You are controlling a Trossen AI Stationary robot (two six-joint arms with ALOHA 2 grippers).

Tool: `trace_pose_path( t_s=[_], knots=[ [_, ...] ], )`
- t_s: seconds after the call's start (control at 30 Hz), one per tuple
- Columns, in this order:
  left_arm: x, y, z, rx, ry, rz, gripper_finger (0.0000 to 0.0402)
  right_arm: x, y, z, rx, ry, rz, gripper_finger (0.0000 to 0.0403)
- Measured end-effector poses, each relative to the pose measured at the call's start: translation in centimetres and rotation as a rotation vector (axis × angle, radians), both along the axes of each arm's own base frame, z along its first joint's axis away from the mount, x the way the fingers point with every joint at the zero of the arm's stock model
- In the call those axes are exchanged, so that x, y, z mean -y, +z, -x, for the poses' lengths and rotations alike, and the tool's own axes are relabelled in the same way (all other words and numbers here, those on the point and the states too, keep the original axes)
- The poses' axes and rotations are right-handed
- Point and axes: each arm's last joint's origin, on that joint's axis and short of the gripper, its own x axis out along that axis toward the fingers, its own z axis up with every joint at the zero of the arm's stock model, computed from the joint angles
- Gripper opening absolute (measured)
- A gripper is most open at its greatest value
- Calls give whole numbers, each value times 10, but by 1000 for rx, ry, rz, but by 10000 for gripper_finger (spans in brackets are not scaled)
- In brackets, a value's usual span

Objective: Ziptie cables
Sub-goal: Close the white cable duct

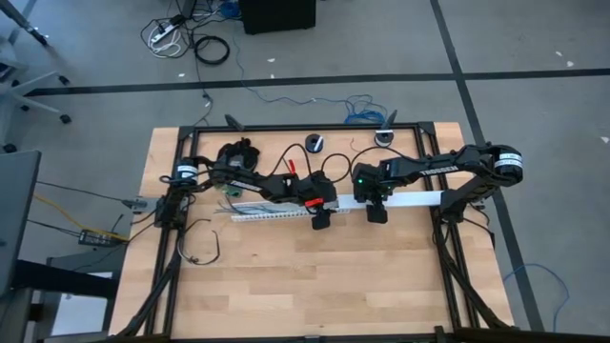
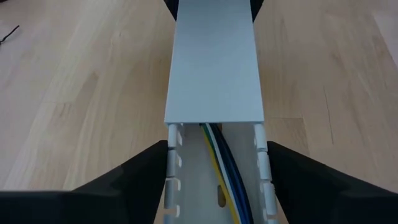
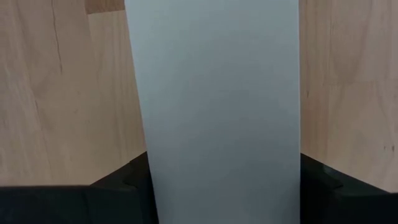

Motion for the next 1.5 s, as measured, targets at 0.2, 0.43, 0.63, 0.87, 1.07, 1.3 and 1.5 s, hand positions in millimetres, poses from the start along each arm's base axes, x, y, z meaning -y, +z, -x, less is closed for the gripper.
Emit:
trace_pose_path(
  t_s=[0.2, 0.43, 0.63, 0.87, 1.07, 1.3, 1.5],
  knots=[
    [0, 0, 0, -1, 0, 0, 247, 0, 0, 0, 2, 0, 1, 229],
    [0, 0, 0, 1, -2, 1, 245, 0, 1, -2, 26, 4, -10, 229],
    [0, 0, 0, 7, -4, 4, 245, 0, 1, -3, 34, 12, -21, 229],
    [0, 1, -1, 15, 4, -8, 245, 0, -5, -5, 13, 12, -26, 229],
    [0, 0, 0, 9, 4, -15, 255, 1, -19, -9, -58, 12, -37, 229],
    [0, -5, 5, -67, 2, -9, 276, 2, -8, -14, -31, 20, -26, 229],
    [0, -1, 15, -168, 9, -40, 280, 2, -7, -14, -38, 22, -18, 228]
  ],
)
